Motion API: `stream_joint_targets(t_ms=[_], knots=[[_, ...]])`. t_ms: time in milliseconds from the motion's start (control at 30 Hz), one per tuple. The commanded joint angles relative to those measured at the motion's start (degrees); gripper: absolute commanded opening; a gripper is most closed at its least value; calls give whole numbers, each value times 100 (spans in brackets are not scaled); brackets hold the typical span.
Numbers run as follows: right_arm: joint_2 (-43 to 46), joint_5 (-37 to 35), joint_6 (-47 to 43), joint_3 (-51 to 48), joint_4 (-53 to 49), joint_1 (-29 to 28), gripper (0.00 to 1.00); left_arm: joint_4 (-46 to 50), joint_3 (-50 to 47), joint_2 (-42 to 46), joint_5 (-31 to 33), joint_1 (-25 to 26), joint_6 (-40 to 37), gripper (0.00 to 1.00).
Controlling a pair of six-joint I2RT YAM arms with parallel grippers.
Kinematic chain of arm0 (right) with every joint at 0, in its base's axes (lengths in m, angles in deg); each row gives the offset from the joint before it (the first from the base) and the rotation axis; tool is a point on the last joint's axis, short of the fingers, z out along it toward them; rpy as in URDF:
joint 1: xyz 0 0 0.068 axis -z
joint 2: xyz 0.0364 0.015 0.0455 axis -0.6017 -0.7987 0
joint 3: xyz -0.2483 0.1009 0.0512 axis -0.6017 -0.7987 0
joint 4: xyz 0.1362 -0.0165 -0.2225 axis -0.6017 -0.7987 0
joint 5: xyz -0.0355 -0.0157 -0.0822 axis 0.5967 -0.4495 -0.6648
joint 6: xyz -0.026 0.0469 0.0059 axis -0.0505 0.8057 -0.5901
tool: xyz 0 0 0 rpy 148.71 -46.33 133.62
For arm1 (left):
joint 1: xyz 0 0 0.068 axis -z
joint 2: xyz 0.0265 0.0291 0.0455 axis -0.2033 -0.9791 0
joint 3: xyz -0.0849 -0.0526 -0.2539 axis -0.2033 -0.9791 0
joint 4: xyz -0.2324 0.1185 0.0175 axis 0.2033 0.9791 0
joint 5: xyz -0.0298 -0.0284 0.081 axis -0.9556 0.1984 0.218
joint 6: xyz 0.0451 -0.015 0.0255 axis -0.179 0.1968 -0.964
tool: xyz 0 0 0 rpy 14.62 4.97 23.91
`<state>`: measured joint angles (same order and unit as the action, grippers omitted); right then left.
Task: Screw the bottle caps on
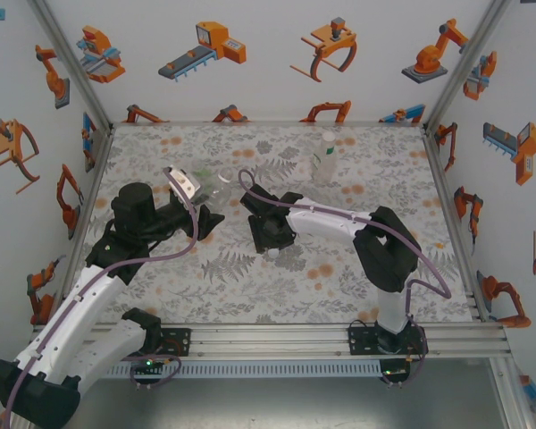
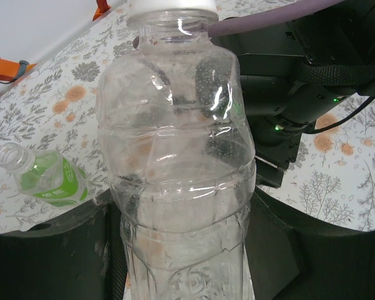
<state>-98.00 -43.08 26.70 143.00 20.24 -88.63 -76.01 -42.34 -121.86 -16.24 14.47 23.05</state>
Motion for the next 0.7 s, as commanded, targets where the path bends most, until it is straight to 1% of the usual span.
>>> stream_joint_targets(t_ms=[0,500,667], knots=[[-90,-37,-63,131,-99,-54,53,-57,91,83,-140,-34,-50,11],[-134,59,-68,132,-20,-52,52,-117,69,74,-175,-29,29,11],[-153,75,-69,131,-11,-66,49,-122,82,76,-175,-30,37,11]])
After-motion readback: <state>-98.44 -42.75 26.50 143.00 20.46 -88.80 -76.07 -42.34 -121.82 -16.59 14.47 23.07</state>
